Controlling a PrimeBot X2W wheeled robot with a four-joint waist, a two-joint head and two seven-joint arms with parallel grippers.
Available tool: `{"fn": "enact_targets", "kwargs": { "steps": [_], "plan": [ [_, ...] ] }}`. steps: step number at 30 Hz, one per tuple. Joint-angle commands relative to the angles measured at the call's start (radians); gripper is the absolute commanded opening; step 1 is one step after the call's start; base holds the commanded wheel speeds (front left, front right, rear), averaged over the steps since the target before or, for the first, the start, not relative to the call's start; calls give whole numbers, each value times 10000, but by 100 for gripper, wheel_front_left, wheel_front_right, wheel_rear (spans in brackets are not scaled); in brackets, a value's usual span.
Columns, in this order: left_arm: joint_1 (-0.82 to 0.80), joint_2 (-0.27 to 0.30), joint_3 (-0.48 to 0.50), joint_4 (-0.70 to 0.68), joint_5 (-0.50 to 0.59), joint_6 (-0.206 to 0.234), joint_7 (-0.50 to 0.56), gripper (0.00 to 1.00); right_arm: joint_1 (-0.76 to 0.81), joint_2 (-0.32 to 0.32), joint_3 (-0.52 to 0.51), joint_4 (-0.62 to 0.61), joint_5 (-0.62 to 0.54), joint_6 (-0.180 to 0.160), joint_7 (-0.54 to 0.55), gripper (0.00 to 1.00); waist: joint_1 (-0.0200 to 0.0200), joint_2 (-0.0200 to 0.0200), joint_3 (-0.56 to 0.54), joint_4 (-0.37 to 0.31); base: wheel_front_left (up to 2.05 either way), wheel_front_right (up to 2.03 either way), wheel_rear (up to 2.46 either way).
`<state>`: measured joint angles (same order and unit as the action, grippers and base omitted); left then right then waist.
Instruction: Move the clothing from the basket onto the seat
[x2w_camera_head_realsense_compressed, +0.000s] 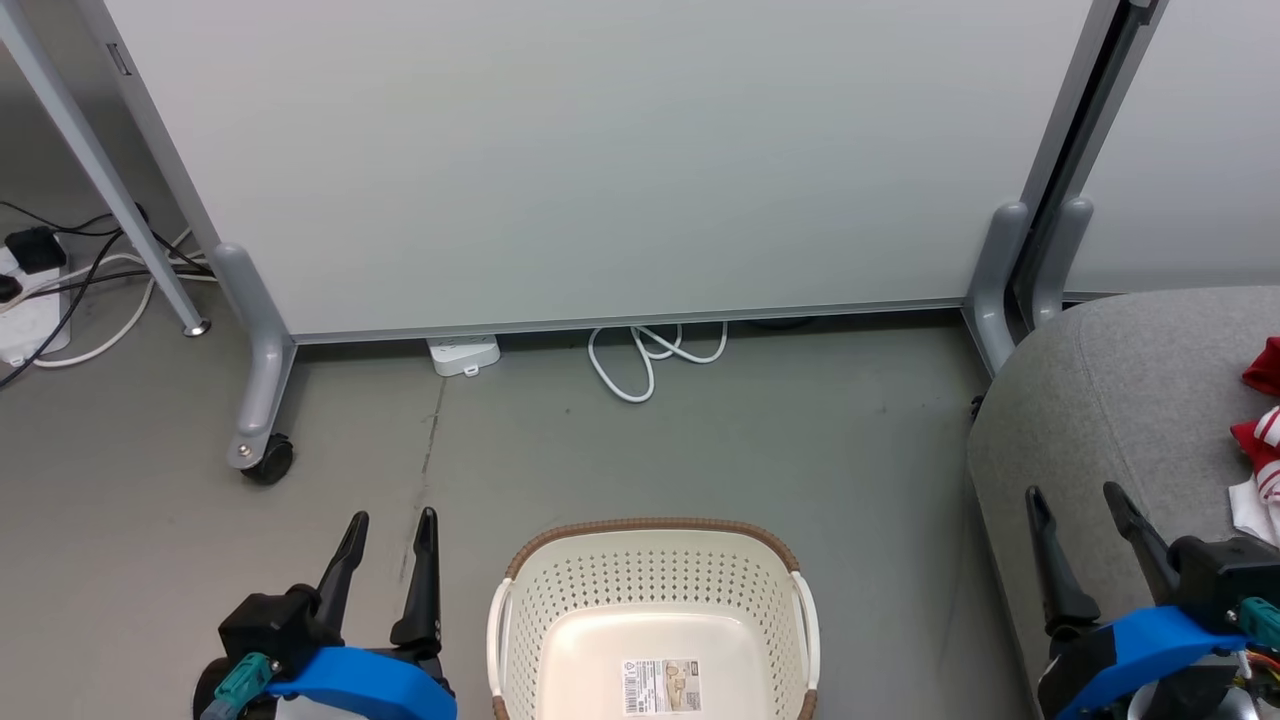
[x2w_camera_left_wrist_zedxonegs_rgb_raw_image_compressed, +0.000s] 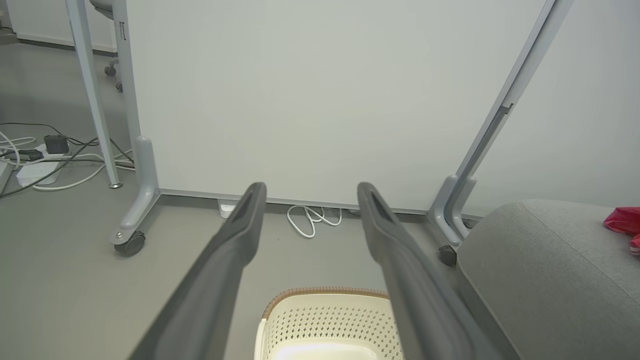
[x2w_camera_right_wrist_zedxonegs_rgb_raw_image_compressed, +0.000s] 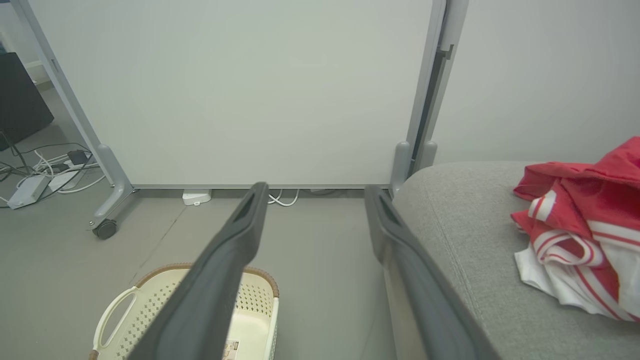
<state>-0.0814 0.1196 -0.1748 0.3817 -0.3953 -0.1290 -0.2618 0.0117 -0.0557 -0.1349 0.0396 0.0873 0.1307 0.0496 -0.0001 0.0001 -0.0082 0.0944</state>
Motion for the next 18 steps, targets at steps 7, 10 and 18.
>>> {"fn": "enact_targets", "kwargs": {
  "steps": [7, 10, 18],
  "plan": [
    [156, -138, 96, 165, 145, -27, -46, 100, 327, 59, 75, 122, 146, 1, -134, 100, 1, -1, -74, 45, 0, 0, 0],
    [162, -172, 96, 207, 137, -27, -46, 100, 331, 61, 124, 175, 245, 1, -147, 100, 1, -1, -96, 38, 0, 0, 0],
    [116, -212, 55, 235, 81, -27, -46, 100, 287, 61, 195, 300, 405, 1, -202, 100, 1, -1, -95, 28, 0, 0, 0]
  ]
}}
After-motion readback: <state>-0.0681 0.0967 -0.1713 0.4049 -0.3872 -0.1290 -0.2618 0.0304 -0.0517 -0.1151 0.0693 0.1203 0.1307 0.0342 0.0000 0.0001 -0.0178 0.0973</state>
